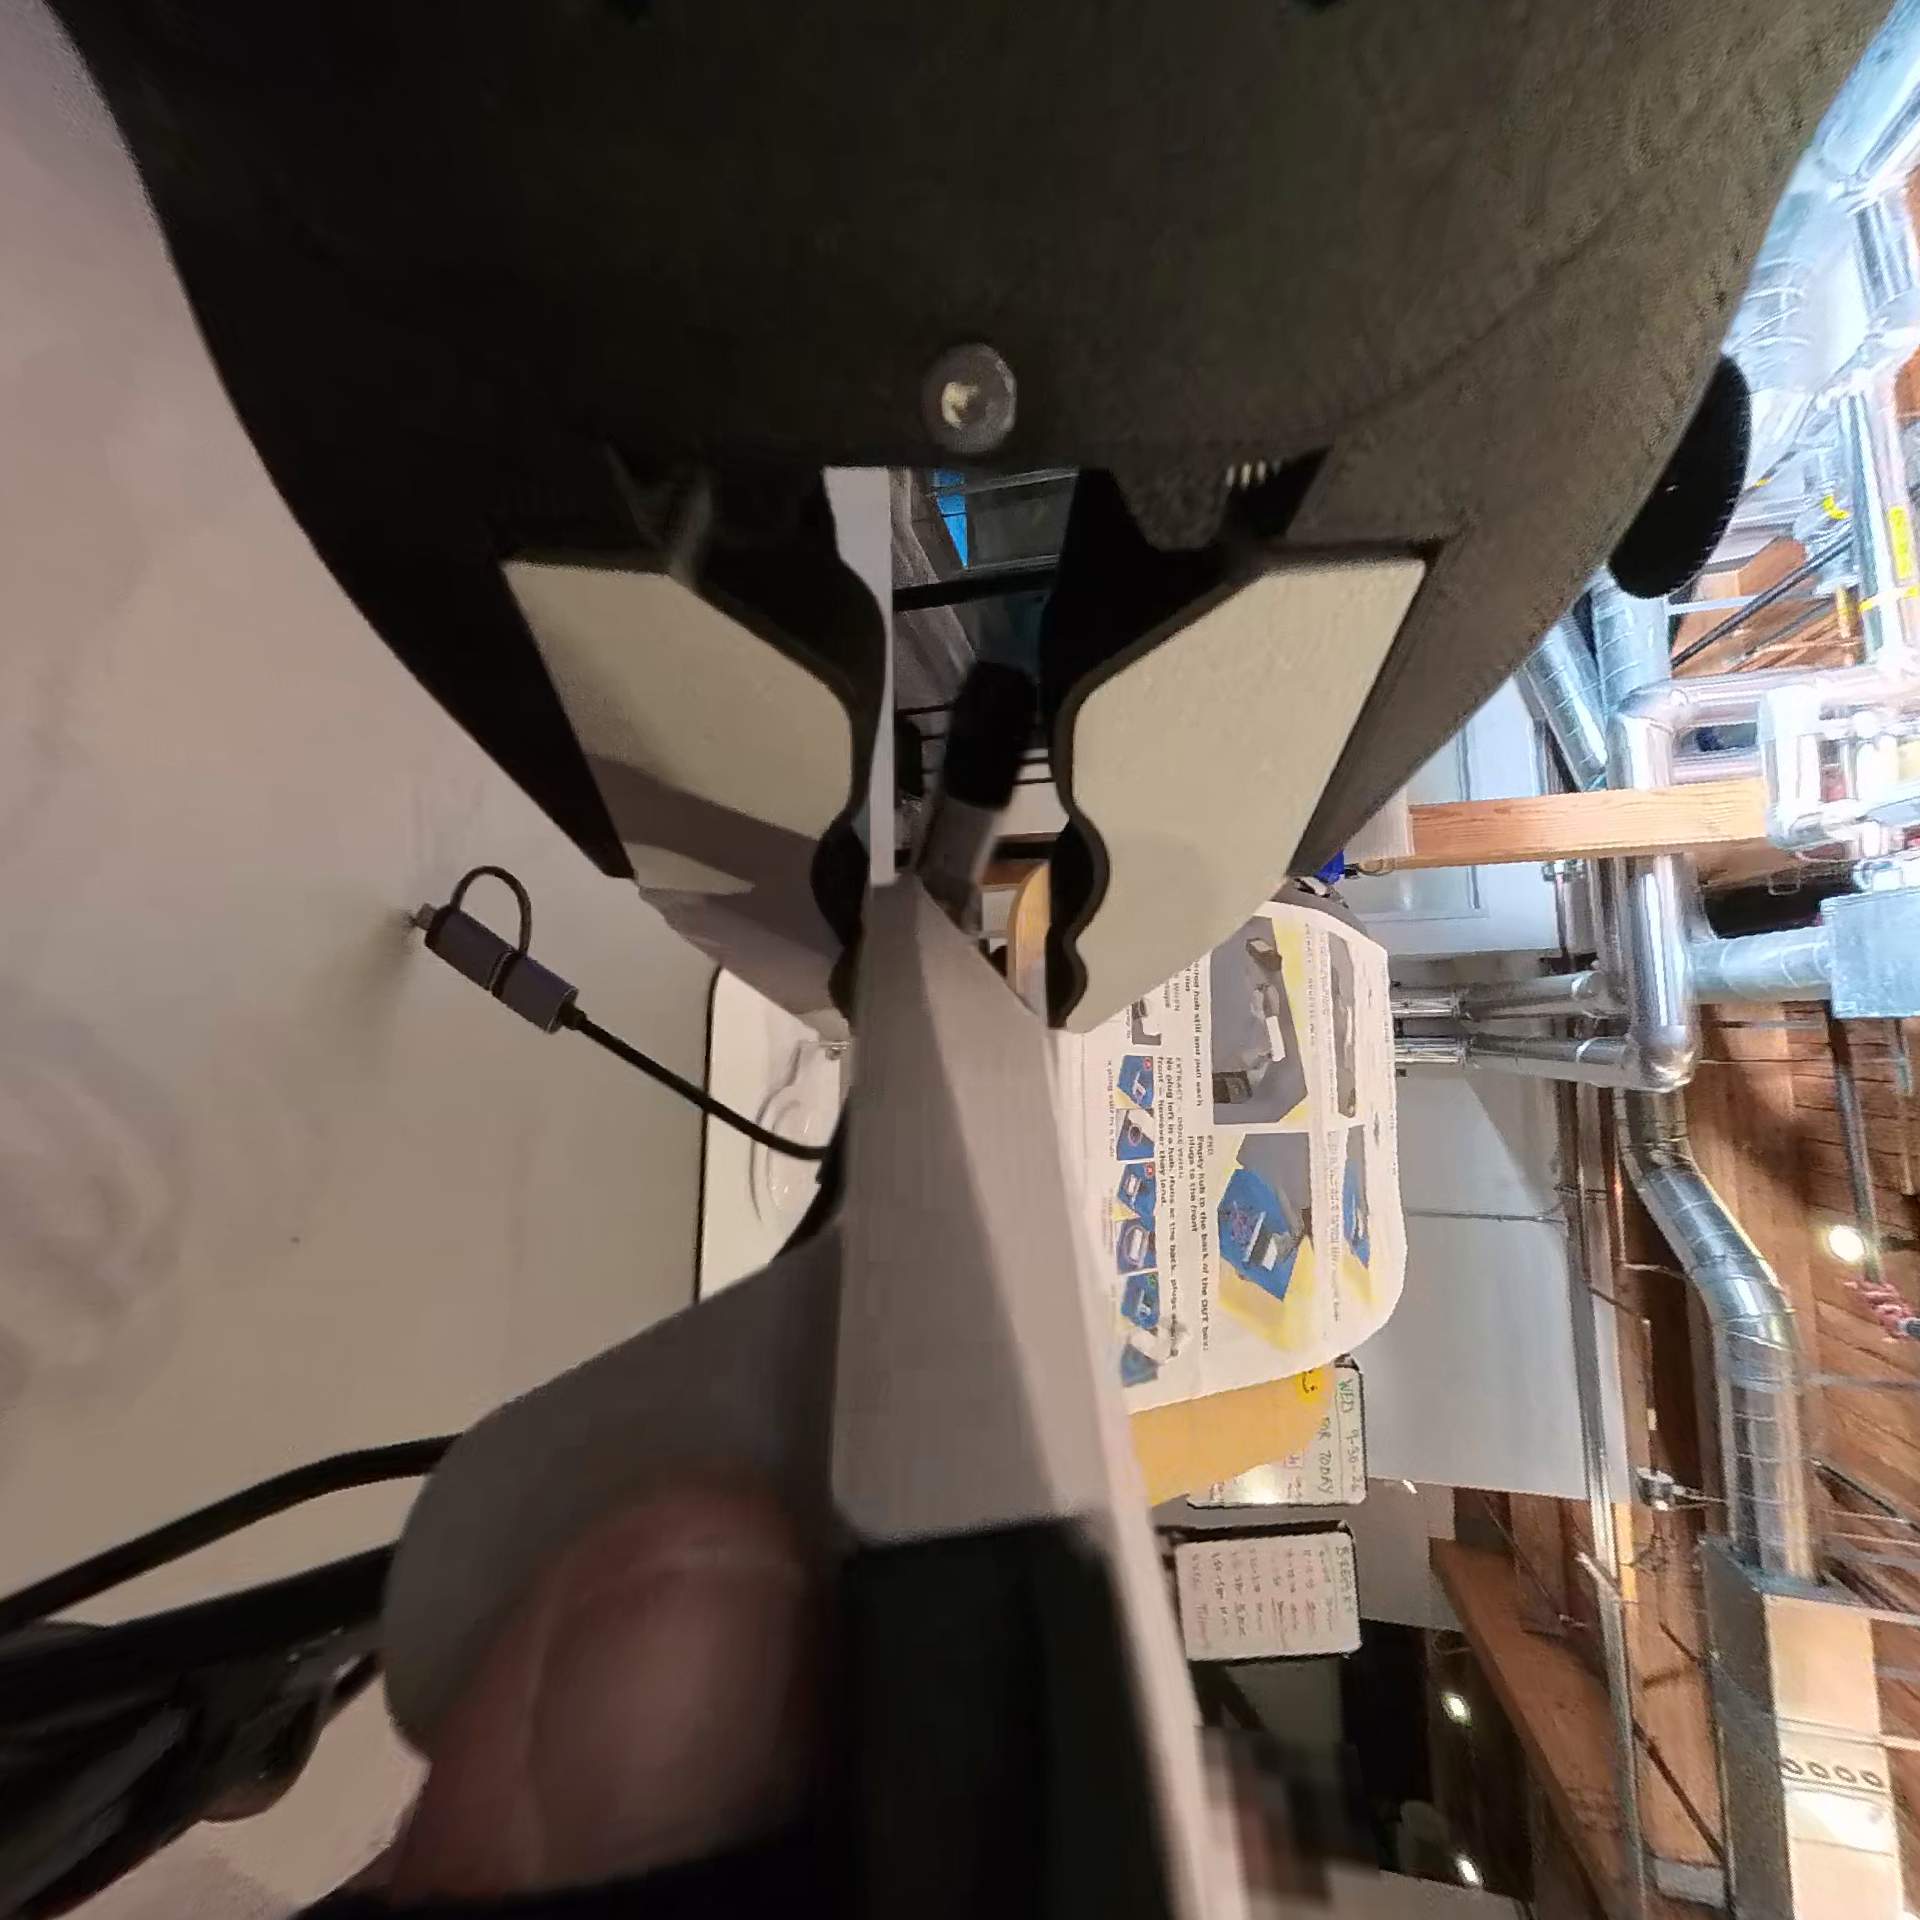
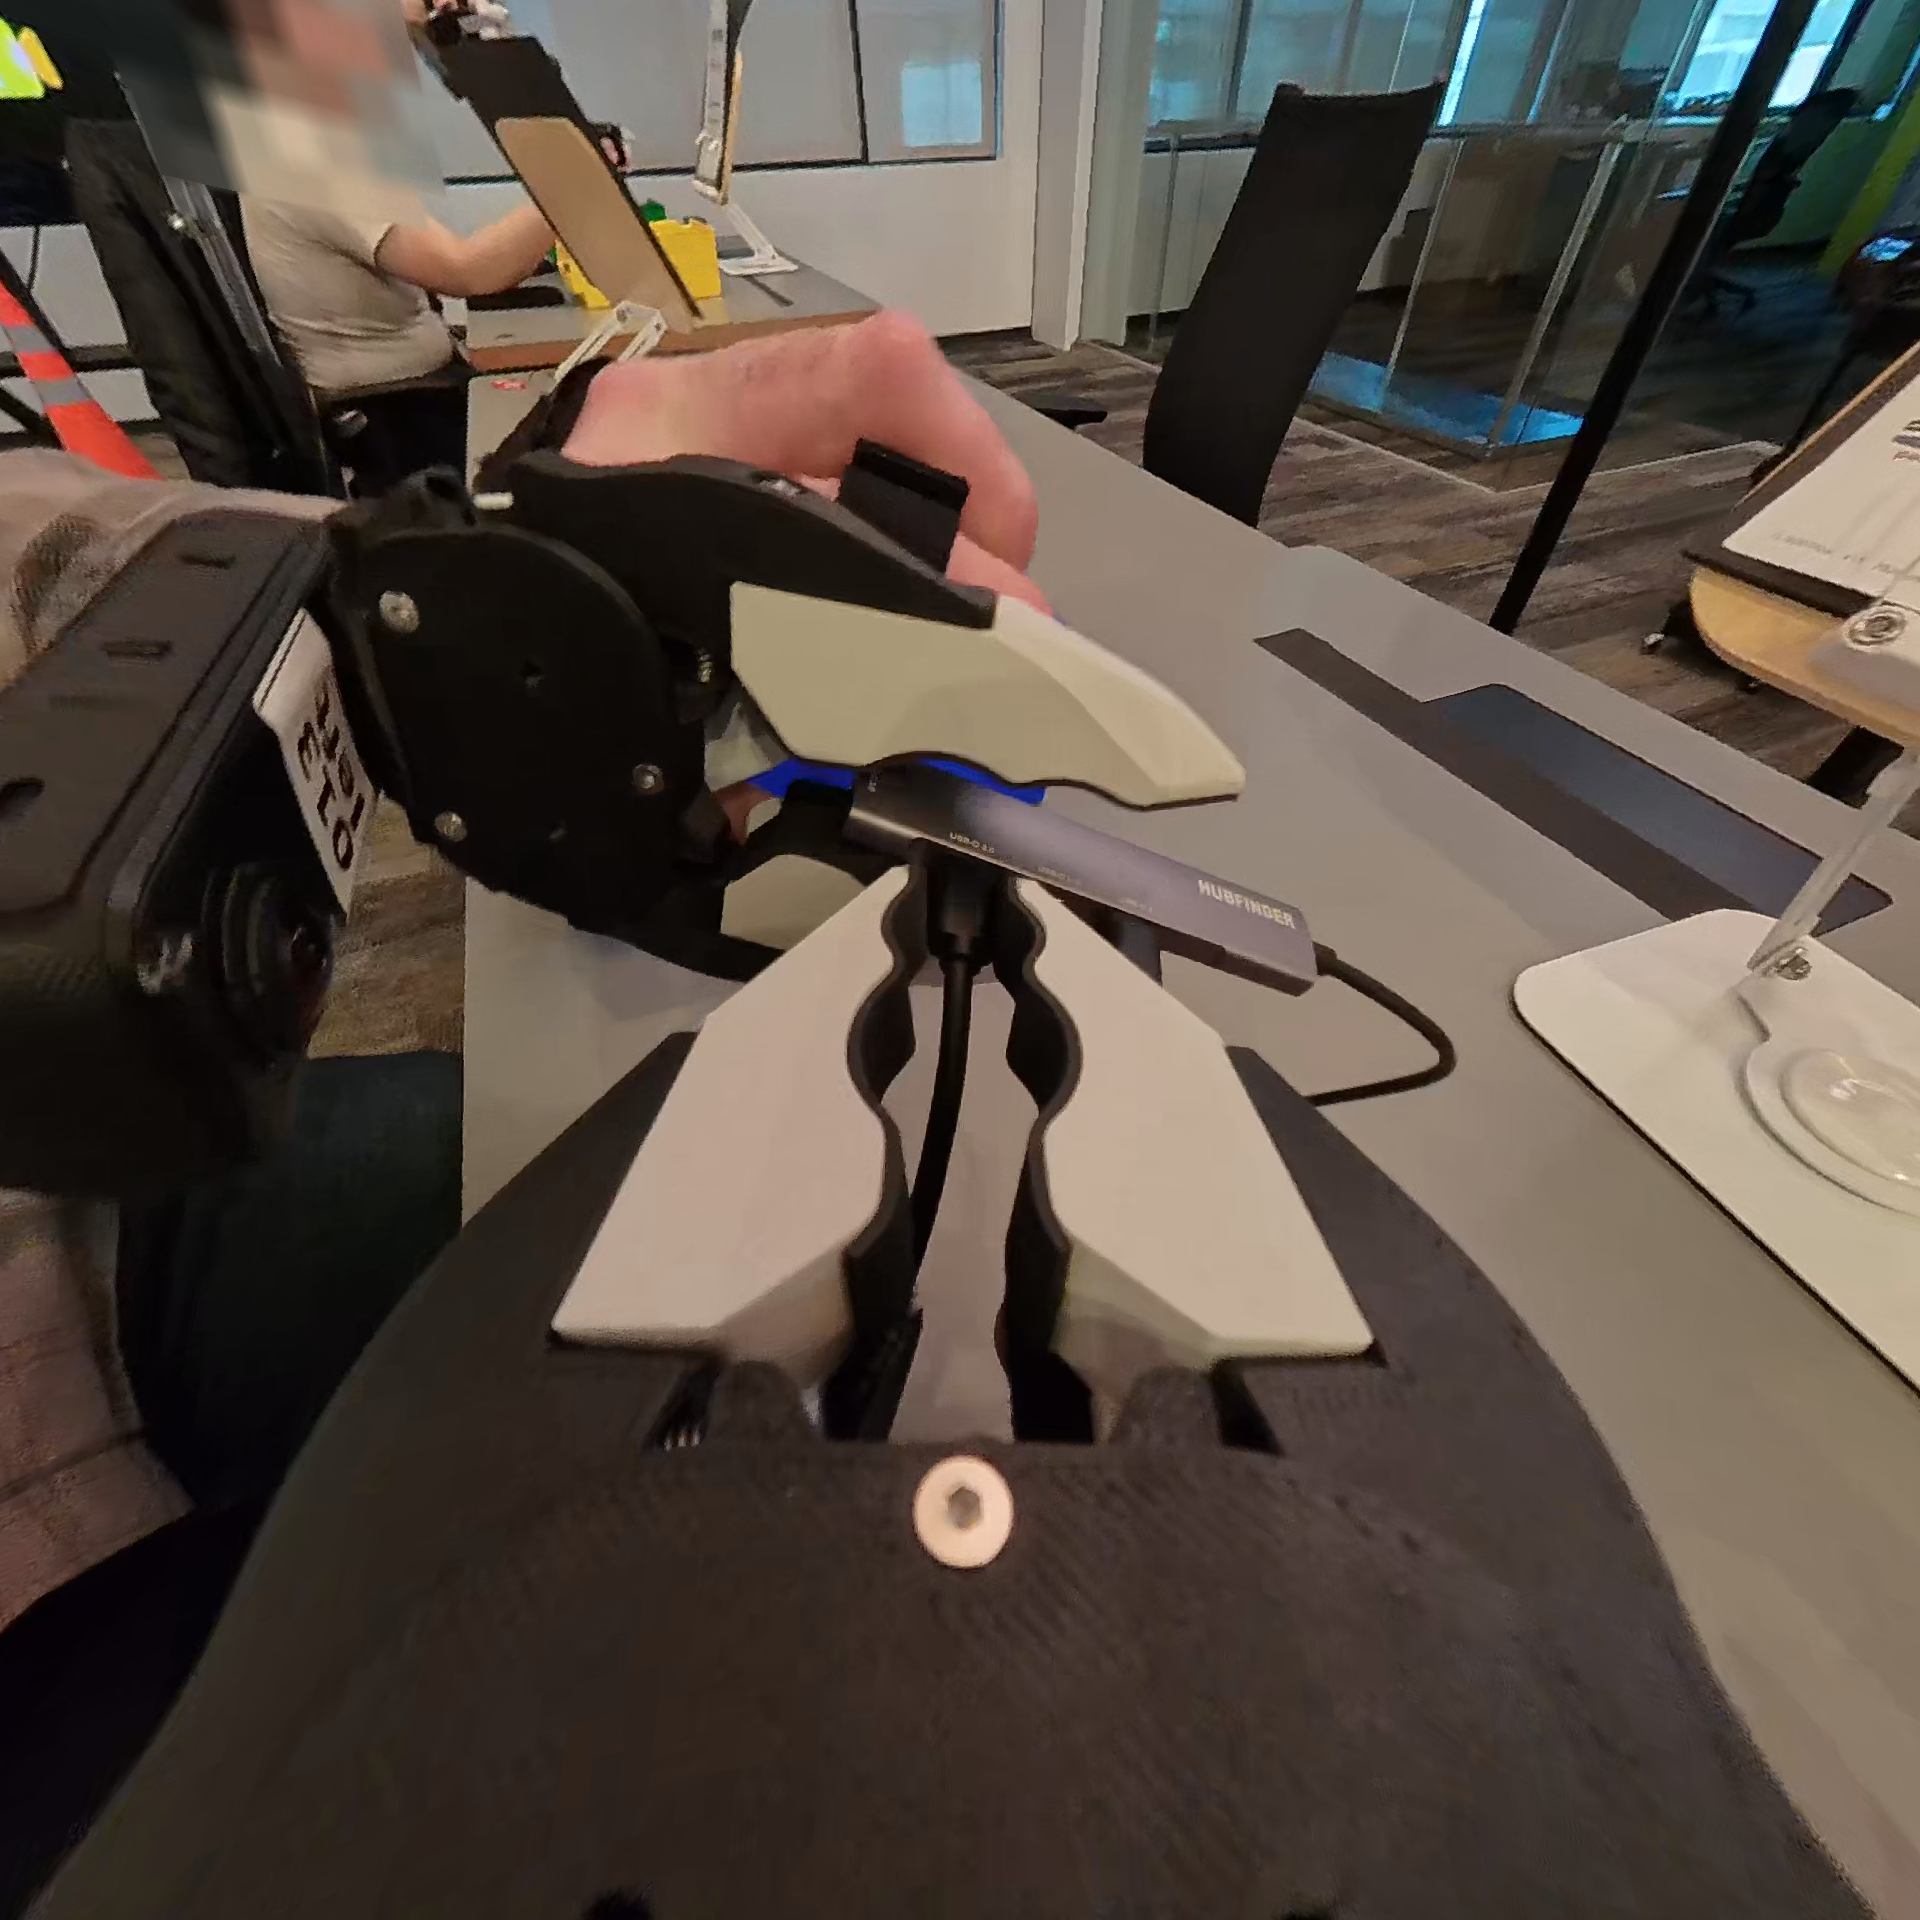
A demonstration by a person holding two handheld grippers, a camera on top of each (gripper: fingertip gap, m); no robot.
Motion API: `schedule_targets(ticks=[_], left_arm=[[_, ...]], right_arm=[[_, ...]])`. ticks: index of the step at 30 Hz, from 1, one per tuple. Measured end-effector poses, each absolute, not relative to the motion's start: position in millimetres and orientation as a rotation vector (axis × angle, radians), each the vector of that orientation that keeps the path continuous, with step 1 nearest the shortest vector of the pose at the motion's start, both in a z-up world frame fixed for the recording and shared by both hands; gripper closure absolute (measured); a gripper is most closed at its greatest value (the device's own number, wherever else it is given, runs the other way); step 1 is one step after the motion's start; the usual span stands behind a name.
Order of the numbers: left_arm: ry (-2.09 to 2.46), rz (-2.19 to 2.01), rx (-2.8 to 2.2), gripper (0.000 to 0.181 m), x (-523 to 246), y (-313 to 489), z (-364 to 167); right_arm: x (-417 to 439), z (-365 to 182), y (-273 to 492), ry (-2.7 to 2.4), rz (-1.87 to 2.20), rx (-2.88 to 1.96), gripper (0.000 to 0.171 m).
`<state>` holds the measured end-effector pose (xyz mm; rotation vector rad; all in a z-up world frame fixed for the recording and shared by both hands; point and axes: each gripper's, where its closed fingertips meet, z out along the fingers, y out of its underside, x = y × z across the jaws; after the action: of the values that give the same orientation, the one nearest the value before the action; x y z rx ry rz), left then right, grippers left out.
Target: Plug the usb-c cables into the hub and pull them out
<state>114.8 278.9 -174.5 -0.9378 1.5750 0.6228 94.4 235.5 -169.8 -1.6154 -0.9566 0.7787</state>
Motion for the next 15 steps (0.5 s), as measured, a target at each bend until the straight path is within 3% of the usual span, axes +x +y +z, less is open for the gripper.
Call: schedule_targets(ticks=[5,8,15], left_arm=[[1.68,0.512,-0.999,0.151,115.8,274.1,-184.1],[1.725,0.527,-0.987,0.167,115.7,271.6,-189.8],[1.724,0.568,-0.993,0.169,115.1,274.8,-191.6]], right_arm=[[91.8,-174.3,232.9,-0.974,0.776,-1.636,0.162],[92.0,-174.6,232.2,-0.979,0.765,-1.646,0.162],[94.9,-173.9,234.0,-0.949,0.754,-1.648,0.162]])
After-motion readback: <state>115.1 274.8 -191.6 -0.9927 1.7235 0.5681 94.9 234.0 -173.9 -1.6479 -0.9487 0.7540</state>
